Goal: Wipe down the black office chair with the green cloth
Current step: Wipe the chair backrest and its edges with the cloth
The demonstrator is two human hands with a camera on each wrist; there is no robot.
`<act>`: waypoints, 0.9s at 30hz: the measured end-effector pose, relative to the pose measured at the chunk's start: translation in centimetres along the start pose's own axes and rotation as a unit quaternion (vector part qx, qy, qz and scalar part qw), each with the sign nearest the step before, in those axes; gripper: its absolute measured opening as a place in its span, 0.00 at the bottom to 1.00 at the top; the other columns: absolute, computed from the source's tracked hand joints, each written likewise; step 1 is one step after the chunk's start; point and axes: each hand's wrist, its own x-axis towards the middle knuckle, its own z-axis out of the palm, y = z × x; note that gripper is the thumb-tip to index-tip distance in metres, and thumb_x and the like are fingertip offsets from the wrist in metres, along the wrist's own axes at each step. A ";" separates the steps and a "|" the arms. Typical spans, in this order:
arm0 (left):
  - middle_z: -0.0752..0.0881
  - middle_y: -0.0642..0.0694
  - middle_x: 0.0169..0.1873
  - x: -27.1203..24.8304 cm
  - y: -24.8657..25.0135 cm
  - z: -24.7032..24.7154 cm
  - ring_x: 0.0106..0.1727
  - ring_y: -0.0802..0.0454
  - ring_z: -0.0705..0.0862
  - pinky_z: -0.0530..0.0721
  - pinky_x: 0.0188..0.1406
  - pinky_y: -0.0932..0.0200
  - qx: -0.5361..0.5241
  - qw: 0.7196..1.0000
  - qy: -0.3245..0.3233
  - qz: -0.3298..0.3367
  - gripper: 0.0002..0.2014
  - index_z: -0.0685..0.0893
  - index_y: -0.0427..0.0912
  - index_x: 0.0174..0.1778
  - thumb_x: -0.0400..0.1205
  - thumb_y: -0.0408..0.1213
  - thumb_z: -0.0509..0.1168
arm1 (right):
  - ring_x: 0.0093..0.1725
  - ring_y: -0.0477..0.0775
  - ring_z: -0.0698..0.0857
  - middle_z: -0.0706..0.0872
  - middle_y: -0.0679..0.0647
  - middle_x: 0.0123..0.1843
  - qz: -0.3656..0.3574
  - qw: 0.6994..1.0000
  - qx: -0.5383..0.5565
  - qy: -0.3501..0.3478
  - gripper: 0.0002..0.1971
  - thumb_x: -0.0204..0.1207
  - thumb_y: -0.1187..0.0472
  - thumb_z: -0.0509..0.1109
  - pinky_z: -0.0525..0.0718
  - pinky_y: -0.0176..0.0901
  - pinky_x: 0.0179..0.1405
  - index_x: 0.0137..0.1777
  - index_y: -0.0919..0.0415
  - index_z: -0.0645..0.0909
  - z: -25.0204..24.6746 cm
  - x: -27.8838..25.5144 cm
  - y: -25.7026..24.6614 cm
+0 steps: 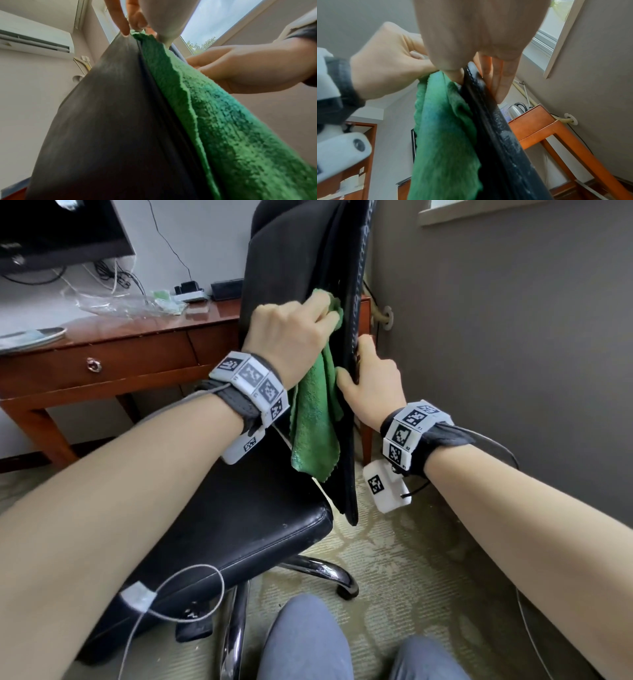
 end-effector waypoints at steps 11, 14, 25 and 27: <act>0.81 0.54 0.36 4.4 -2.3 -0.6 0.21 0.53 0.74 0.63 0.22 0.66 0.089 0.992 0.077 0.041 0.06 0.82 0.50 0.35 0.78 0.40 0.69 | 0.36 0.60 0.77 0.78 0.55 0.31 -0.005 1.000 0.003 0.012 0.16 0.80 0.55 0.62 0.79 0.51 0.39 0.63 0.61 0.68 0.3 0.1 0.3; 0.81 0.55 0.37 4.5 -2.6 -0.6 0.22 0.54 0.74 0.64 0.22 0.66 0.089 0.991 0.075 0.062 0.06 0.82 0.51 0.36 0.79 0.42 0.69 | 0.35 0.60 0.77 0.81 0.57 0.32 -0.006 1.000 0.004 0.020 0.15 0.80 0.55 0.62 0.80 0.52 0.39 0.63 0.61 0.68 0.5 0.2 0.4; 0.86 0.52 0.44 -2.7 0.8 2.5 0.25 0.52 0.77 0.69 0.20 0.59 -0.006 0.988 0.056 0.145 0.11 0.87 0.49 0.40 0.84 0.31 0.63 | 0.32 0.57 0.79 0.82 0.56 0.33 -0.007 1.000 0.012 0.009 0.15 0.80 0.55 0.63 0.82 0.51 0.37 0.62 0.59 0.67 0.5 0.5 0.9; 0.85 0.53 0.43 -1.9 0.0 2.4 0.25 0.52 0.76 0.69 0.19 0.60 0.006 0.987 0.064 0.146 0.10 0.87 0.51 0.41 0.81 0.31 0.66 | 0.32 0.57 0.80 0.82 0.56 0.33 -0.009 1.000 0.014 0.010 0.14 0.80 0.54 0.63 0.84 0.53 0.38 0.61 0.58 0.67 0.6 0.5 0.9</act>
